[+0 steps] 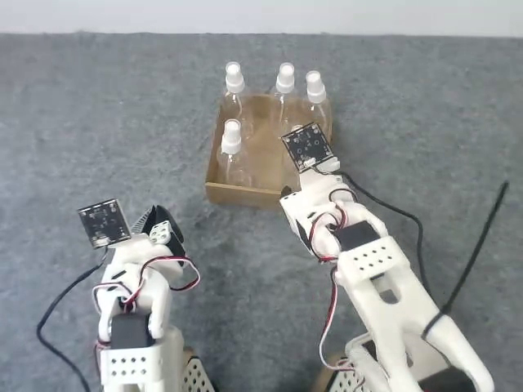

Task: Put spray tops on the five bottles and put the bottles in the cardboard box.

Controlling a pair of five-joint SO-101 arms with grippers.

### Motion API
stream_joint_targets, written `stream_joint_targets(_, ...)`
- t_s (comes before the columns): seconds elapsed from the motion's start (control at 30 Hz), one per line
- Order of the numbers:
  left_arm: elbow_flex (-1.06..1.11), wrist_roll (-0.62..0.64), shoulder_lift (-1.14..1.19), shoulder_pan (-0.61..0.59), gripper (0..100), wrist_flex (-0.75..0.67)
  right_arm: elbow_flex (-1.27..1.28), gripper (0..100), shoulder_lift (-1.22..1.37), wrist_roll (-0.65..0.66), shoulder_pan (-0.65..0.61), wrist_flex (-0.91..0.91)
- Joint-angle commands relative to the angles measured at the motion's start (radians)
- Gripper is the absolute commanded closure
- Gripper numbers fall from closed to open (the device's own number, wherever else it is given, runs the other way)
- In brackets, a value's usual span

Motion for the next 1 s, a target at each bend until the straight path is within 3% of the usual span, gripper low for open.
stream_joint_targets(0.0,-0.013,-0.009,-0.015,-0.006,99,-0.028,0.015,95.3,-0.134,0.017,-0.002,0.012)
stream_joint_targets(0.33,-0.013,-0.009,-0.015,-0.006,99,-0.028,0.127,99.2,-0.352,0.08,-0.008,0.012)
stream_joint_targets(0.97,-0.013,-0.009,-0.015,-0.006,99,-0.028,0.245,99.2,-0.642,0.084,-0.005,0.002)
